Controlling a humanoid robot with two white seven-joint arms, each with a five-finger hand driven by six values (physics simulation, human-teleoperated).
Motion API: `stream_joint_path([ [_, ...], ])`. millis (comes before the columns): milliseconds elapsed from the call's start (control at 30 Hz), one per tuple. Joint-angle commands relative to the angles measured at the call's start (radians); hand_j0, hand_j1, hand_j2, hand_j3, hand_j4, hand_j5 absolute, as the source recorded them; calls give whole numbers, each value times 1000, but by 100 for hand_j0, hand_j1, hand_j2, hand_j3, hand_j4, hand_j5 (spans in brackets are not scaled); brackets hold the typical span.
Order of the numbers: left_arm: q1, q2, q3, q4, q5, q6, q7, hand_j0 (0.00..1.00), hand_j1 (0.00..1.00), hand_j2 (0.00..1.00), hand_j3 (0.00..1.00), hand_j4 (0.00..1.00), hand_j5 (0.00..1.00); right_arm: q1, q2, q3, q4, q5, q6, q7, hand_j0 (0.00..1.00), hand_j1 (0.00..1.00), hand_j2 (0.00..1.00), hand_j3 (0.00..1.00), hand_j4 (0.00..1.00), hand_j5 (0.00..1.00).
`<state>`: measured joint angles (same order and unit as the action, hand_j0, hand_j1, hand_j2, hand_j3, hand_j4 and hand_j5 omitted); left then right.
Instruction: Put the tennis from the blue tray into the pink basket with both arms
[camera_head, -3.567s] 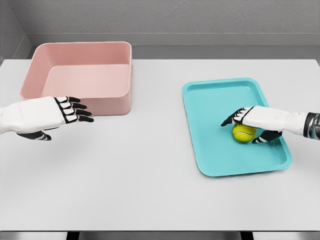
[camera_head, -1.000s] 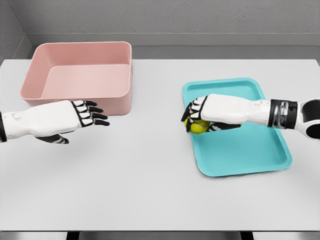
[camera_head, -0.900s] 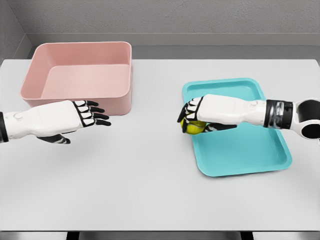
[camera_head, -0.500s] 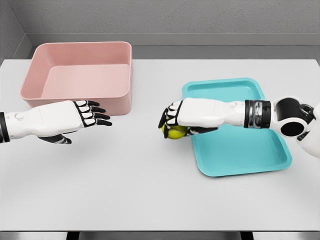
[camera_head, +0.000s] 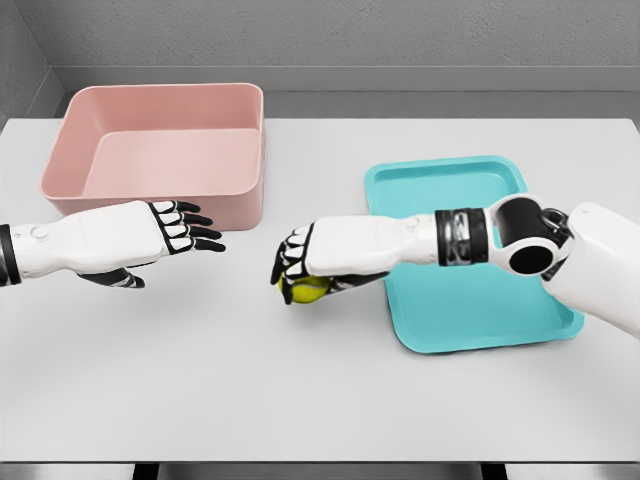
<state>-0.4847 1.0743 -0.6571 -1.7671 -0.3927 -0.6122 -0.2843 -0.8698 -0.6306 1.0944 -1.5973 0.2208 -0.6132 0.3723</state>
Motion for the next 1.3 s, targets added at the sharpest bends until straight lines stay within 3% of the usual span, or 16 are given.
stream_joint_path([
  [0, 0, 1, 1, 0, 6, 1, 1, 100, 100, 100, 100, 100, 100, 0, 12, 1, 2, -8, 2, 0, 54, 54, 54, 54, 54, 54],
  [300, 0, -10, 1, 0, 6, 1, 1, 100, 100, 100, 100, 100, 100, -9, 68, 19, 16, -4, 35, 20, 53, 53, 53, 53, 53, 53],
  [800, 0, -10, 1, 0, 6, 1, 1, 100, 100, 100, 100, 100, 100, -40, 127, 81, 145, -4, 36, 20, 53, 53, 53, 53, 53, 53],
  [1267, 2, -10, 1, 0, 6, 1, 1, 100, 100, 100, 100, 100, 100, -52, 177, 111, 188, 3, 70, 20, 53, 53, 53, 53, 53, 53],
])
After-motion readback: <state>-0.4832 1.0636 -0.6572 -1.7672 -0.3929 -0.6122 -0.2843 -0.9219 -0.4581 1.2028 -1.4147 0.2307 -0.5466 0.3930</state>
